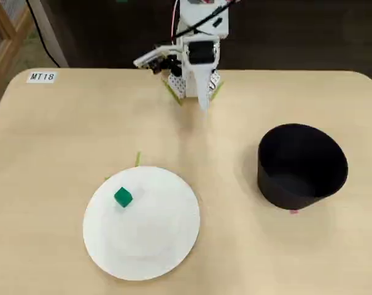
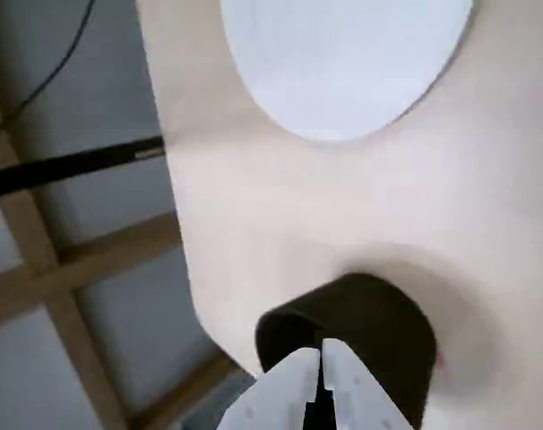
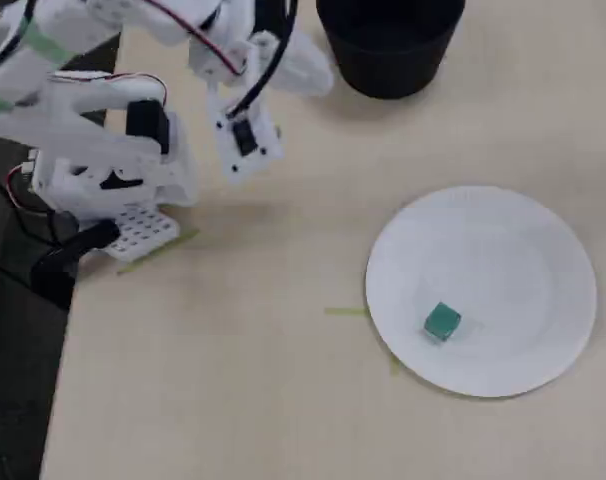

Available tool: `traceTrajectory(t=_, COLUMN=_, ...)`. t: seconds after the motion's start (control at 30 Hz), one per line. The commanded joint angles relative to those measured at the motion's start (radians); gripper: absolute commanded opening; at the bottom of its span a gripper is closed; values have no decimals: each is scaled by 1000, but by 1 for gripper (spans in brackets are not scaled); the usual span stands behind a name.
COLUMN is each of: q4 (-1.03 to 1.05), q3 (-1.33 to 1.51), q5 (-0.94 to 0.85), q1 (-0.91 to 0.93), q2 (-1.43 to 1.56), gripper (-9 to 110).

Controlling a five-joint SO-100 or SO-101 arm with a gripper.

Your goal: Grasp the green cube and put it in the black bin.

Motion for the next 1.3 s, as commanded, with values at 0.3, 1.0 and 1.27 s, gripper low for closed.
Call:
traceTrajectory(t=0.3, q4=51, q3=-477, q5=5, q1=132, q2=-712, gripper=0)
traceTrajectory(t=1.0, q4=129, q3=-966, q5=403, q1=460, q2=-1230, gripper=0)
traceTrajectory(t=1.27, q4=342, q3=-1335, q5=377, q1=506, q2=-1450, gripper=0)
